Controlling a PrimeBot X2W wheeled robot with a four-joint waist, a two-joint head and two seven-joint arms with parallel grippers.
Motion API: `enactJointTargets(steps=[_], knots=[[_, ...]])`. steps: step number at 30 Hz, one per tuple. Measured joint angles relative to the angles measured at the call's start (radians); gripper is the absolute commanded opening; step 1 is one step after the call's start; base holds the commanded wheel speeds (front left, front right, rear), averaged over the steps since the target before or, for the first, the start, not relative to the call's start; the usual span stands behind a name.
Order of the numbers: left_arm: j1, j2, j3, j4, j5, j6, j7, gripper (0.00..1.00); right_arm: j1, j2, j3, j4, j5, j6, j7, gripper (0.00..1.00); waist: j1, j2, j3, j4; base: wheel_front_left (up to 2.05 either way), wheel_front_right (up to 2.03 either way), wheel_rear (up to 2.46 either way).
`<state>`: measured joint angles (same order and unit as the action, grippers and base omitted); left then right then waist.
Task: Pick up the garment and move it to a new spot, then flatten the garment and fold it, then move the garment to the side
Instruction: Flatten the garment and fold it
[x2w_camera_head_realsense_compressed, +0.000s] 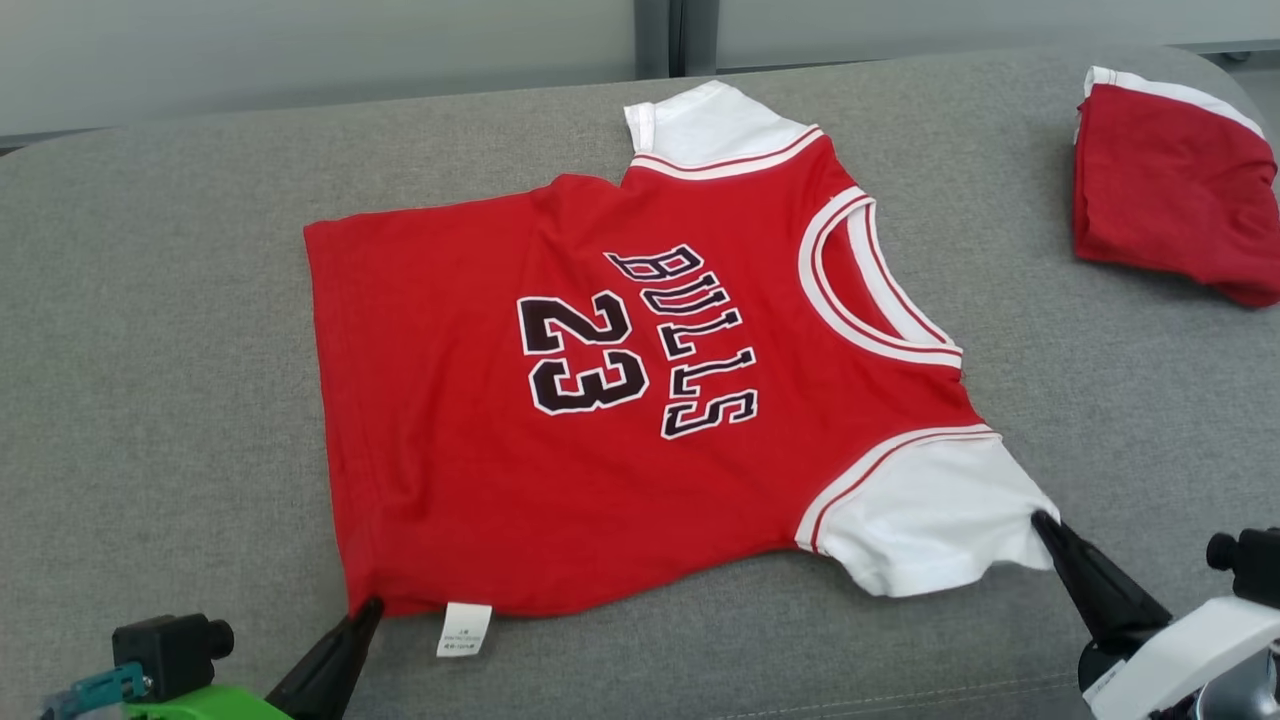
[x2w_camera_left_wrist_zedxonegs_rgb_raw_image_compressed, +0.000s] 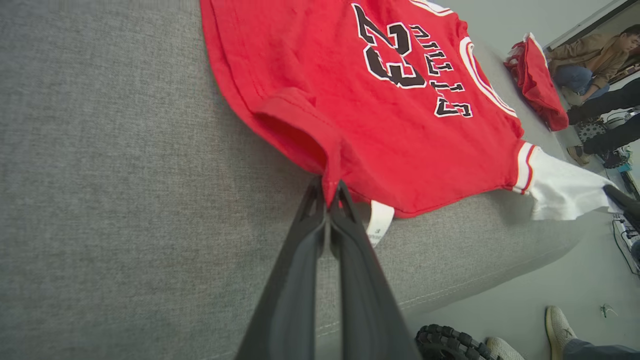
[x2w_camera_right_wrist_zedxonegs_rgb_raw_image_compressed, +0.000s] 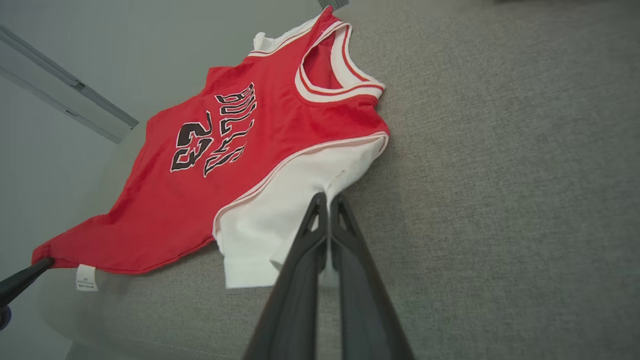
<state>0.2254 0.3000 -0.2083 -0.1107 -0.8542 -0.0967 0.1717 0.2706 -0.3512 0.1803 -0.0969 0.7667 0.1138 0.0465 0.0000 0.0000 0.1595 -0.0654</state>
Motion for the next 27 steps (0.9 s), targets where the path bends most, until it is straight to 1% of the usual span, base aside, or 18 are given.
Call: enactJointTargets(steps=[6, 11, 12, 15, 17, 27], knots=[[-0.035, 0.036, 0.02, -0.084, -0.006, 0.02, 0.048, 0.0, -0.07, -0.031, -0.017, -0.046, 0.006, -0.001, 0.044, 0.0, 0.0, 0.0, 0.03, 0.004, 0.0, 0.0, 0.0], [-0.066, 0.061, 0.045, -0.121, -0.014, 0.053, 0.092, 0.0, -0.121, -0.057, -0.036, -0.061, 0.018, -0.005, 0.082, 0.0, 0.0, 0.0, 0.063, 0.007, 0.0, 0.0, 0.0], [-0.073, 0.063, 0.047, -0.127, -0.019, 0.056, 0.101, 0.0, -0.13, -0.059, -0.039, -0.063, 0.02, -0.011, 0.088, 0.0, 0.0, 0.0, 0.071, 0.008, 0.0, 0.0, 0.0], [-0.095, 0.065, 0.05, -0.143, -0.032, 0.07, 0.124, 0.0, -0.162, -0.065, -0.046, -0.069, 0.024, -0.012, 0.106, 0.0, 0.0, 0.0, 0.093, 0.01, 0.0, 0.0, 0.0], [-0.112, 0.067, 0.055, -0.153, -0.033, 0.075, 0.136, 0.0, -0.195, -0.068, -0.052, -0.075, 0.025, -0.02, 0.115, 0.0, 0.0, 0.0, 0.108, 0.012, 0.0, 0.0, 0.0], [-0.192, 0.074, 0.054, -0.162, -0.053, 0.12, 0.2, 0.0, -0.324, -0.073, -0.054, -0.078, 0.036, -0.028, 0.158, 0.0, 0.0, 0.0, 0.177, 0.016, 0.0, 0.0, 0.0]])
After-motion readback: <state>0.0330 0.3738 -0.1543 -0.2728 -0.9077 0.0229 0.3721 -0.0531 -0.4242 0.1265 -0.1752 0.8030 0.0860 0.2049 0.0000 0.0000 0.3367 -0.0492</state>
